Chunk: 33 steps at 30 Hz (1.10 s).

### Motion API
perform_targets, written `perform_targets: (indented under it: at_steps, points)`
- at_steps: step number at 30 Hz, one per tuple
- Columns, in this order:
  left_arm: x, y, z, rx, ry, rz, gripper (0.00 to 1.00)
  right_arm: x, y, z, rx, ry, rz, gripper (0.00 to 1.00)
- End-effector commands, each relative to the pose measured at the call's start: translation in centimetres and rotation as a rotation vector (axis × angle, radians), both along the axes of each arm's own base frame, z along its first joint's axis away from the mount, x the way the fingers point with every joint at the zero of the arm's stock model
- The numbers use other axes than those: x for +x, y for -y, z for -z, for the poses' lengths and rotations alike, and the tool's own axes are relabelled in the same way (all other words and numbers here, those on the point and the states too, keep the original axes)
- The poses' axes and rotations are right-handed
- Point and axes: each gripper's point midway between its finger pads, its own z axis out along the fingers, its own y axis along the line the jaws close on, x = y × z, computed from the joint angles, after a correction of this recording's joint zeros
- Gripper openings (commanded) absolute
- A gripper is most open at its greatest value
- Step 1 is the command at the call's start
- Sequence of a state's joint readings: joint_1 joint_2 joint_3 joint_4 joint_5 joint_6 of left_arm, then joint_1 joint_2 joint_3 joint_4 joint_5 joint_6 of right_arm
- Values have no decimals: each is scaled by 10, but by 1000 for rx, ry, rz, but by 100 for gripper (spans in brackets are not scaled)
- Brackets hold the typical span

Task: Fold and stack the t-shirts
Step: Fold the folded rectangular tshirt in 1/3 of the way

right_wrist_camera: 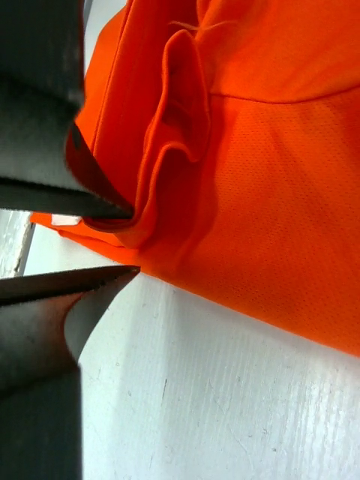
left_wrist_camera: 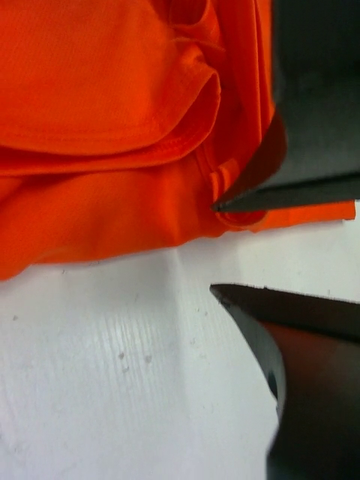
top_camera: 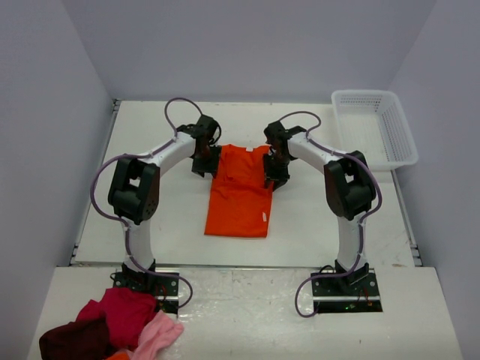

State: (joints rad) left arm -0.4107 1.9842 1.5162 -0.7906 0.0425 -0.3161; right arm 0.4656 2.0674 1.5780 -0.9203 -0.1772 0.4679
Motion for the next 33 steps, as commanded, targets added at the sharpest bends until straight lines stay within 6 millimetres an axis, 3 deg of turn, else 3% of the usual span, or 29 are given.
perform_targets:
  at_steps: [1, 2, 5, 6, 9, 11, 12, 15, 16, 18, 20, 25, 33]
  points:
    - [25, -15, -31, 57, 140, -55, 49, 18, 2, -9, -23, 93, 4, 36]
    - [28, -21, -36, 89, 168, -80, 50, 21, 2, -12, -26, 110, -6, 44]
    - [34, -34, -60, 126, 257, -131, 50, 33, 6, -28, -46, 184, -15, 52]
    - [34, -36, -74, 121, 294, -142, 50, 35, 9, -33, -62, 201, -13, 53]
    - [27, -37, -91, 89, 329, -149, 50, 36, 12, -55, -63, 248, -20, 56]
    - [16, -30, -90, 42, 300, -125, 48, 34, 9, -74, -48, 287, -32, 56]
    - [10, -27, -93, 25, 293, -120, 44, 29, 8, -78, -48, 283, -44, 56]
    - [-15, -14, -81, -33, 217, -89, 3, 13, -4, -89, -37, 296, -102, 52]
    - [-24, -5, -79, -64, 195, -76, 0, 7, -8, -93, -17, 297, -115, 47]
    - [-31, 2, -71, -78, 182, -56, 0, -1, -16, -93, 10, 287, -134, 32]
    - [-41, 18, -63, -115, 146, -26, 0, -10, -23, -85, 49, 241, -135, 0]
    - [-49, 35, -45, -152, 85, 0, 0, -10, -42, -66, 113, 191, -149, 0]
    - [-28, 42, -36, -120, 100, 31, 0, -3, -55, -48, 135, 140, -155, 0]
